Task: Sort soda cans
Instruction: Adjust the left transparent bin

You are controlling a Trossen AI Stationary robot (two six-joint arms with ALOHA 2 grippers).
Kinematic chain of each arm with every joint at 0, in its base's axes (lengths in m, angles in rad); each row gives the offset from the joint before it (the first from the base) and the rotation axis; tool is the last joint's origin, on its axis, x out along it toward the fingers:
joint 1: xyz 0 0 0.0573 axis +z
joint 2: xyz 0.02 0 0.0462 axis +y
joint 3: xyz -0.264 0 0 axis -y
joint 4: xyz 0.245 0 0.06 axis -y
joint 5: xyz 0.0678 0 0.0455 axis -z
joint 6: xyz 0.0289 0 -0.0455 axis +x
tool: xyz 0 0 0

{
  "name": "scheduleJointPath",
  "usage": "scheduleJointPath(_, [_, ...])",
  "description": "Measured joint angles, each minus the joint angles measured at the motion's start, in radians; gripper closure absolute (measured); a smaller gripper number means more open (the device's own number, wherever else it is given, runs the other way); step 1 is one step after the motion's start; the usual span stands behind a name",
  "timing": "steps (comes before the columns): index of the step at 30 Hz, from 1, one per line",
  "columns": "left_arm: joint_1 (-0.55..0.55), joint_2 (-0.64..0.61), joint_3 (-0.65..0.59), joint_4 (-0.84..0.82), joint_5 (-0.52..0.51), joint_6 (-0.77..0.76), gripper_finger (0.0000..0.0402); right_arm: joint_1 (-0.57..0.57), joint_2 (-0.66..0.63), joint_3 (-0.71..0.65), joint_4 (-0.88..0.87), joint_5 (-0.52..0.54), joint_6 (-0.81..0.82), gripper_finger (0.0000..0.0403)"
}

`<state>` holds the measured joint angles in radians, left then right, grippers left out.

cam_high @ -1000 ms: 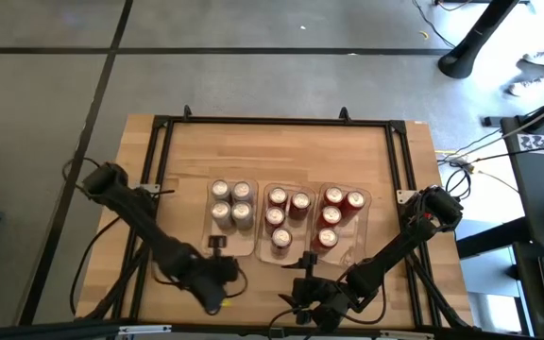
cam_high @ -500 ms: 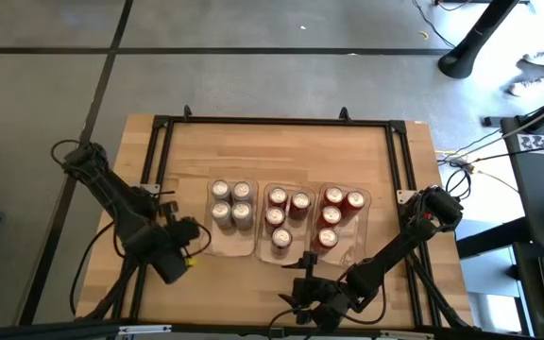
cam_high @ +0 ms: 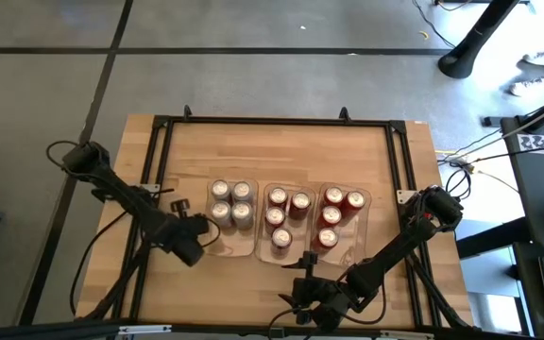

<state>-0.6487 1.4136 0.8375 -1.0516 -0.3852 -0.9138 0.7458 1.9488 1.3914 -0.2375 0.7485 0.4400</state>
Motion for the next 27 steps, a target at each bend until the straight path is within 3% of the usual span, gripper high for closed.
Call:
scheduleJointPath(3, [0.027, 0.0, -0.035, 0.115, 0.003, 0.075, 0.0398, 0.0, 0.0, 0.0, 0.0, 0.0, 0.0, 0.0042])
scheduleJointPath(17, [0.111, 0.0, -0.065, 0.323, -0.015, 0.3, 0.0398, 0.0, 0.0, 0.0, 0.0, 0.0, 0.0, 0.0043])
scheduleJointPath(23, [0.114, 0.0, -0.064, 0.325, -0.021, 0.32, 0.0398, 0.0, 0.0, 0.0, -0.001, 0.0, 0.0, 0.0043])
scheduleJointPath(27, [0.112, 0.0, -0.064, 0.237, -0.025, 0.27, 0.0398, 0.0, 0.0, 0.0, -0.002, -0.001, 0.0, 0.0043])
